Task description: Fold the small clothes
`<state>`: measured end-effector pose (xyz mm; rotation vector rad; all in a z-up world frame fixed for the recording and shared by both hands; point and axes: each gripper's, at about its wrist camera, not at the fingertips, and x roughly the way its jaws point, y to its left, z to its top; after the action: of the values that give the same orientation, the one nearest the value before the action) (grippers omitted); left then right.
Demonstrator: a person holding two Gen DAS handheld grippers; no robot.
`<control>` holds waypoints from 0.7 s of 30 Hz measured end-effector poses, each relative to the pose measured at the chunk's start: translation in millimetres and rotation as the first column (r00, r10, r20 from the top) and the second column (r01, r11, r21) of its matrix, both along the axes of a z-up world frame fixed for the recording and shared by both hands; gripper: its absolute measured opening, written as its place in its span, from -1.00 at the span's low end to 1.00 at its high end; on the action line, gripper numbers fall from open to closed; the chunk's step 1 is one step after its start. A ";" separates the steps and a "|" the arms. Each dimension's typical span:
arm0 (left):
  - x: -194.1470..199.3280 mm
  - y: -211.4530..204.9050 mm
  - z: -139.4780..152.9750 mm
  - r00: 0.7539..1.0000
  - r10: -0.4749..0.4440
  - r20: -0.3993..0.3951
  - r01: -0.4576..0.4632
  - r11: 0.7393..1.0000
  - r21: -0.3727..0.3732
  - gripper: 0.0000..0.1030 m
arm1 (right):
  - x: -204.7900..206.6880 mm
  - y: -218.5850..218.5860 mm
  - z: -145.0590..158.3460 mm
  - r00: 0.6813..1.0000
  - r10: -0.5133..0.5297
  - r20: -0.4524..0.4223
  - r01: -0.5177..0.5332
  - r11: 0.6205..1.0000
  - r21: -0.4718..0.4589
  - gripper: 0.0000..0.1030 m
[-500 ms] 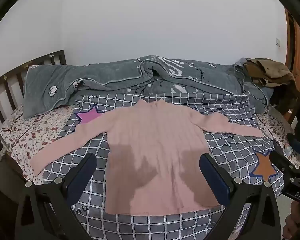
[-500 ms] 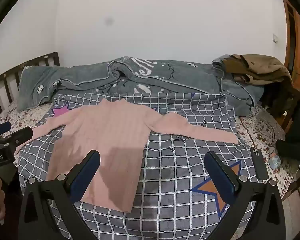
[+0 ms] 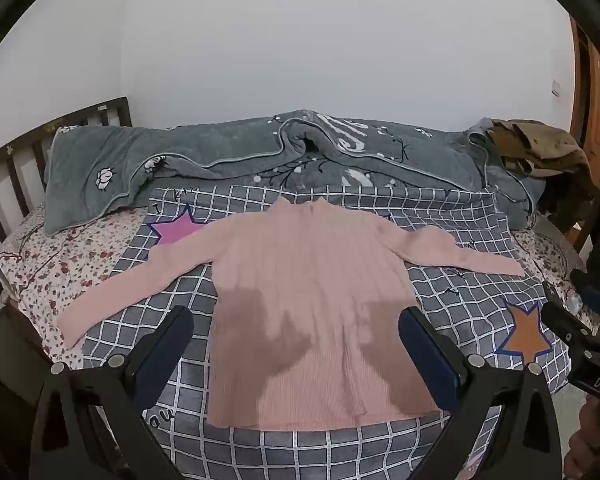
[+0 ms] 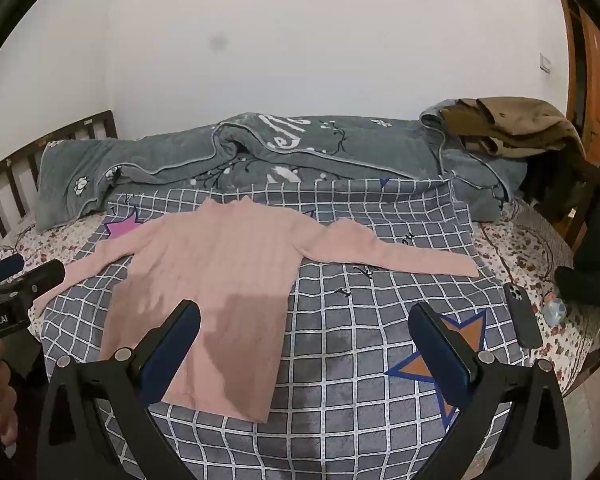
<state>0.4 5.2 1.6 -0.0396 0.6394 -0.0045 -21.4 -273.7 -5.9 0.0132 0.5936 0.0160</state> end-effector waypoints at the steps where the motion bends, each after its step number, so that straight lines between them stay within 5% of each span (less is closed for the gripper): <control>1: 0.4 0.0 0.3 1.000 -0.001 -0.001 0.001 1.000 0.001 1.00 | 0.0 1.1 -1.2 1.000 -0.001 -0.002 0.001 1.000 0.002 0.98; 21: -0.8 -1.1 -2.2 1.000 -0.001 0.003 0.001 1.000 0.007 1.00 | 2.9 -8.7 5.2 1.000 0.010 -0.005 -0.010 0.999 0.044 0.98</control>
<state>-0.3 4.1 -0.6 -0.0328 0.6368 -0.0038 -18.5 -282.4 -0.7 0.0526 0.5989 0.0389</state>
